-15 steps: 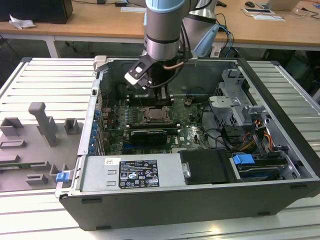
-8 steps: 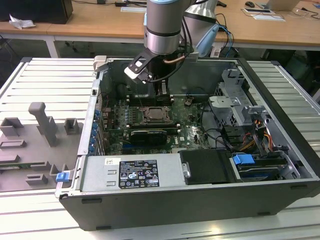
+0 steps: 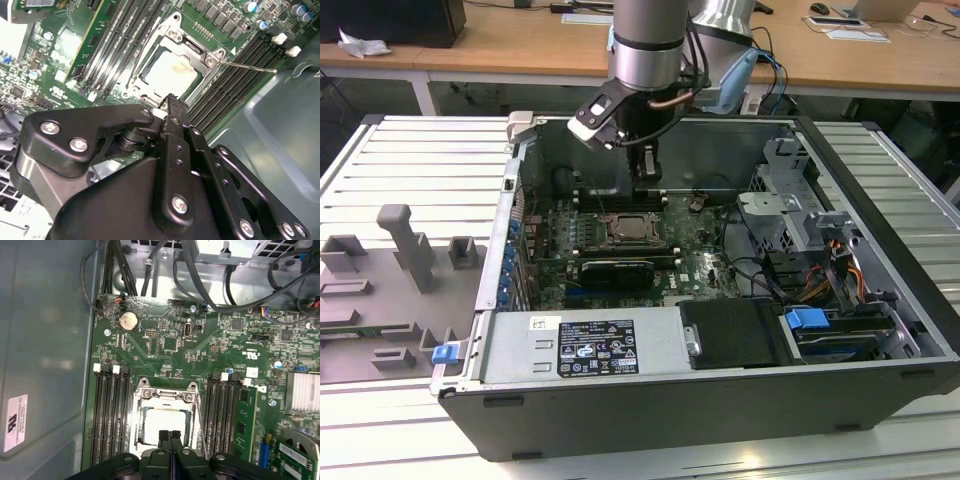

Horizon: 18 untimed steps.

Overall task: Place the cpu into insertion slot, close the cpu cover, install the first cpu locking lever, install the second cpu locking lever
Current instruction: 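Install the first cpu locking lever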

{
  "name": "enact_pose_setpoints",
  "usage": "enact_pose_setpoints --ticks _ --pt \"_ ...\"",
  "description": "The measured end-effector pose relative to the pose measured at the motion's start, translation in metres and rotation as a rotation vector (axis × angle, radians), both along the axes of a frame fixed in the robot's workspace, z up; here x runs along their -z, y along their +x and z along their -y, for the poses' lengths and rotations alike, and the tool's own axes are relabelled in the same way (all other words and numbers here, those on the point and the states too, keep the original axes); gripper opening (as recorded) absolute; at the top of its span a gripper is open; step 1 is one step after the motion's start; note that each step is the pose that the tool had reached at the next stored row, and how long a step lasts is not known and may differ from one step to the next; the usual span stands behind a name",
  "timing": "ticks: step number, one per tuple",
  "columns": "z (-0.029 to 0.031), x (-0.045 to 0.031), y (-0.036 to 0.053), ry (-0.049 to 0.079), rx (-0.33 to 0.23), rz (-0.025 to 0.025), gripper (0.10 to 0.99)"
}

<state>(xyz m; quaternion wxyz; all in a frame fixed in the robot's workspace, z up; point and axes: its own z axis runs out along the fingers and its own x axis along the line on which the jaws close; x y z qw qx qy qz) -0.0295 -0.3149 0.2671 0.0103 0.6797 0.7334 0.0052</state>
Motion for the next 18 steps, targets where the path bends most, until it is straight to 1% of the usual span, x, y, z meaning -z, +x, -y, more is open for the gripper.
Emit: enact_pose_setpoints --ticks 4,5,7,8,10,11,18 --pt "-0.0003 -0.0070 0.0000 -0.010 0.000 0.0000 0.106" --pt "-0.0003 -0.0099 0.0000 -0.015 0.000 0.0000 0.106" --pt "-0.0004 -0.0103 0.0001 -0.017 0.000 0.0003 0.106" --pt "-0.0003 -0.0104 0.0000 -0.019 -0.021 0.0002 0.106" --pt "-0.0004 -0.0101 0.0000 -0.020 -0.104 0.0011 0.106" --pt "-0.0004 -0.0101 0.0000 -0.020 -0.135 0.0013 0.106" --pt "-0.0003 -0.0101 0.0000 -0.021 -0.217 0.0020 0.106"
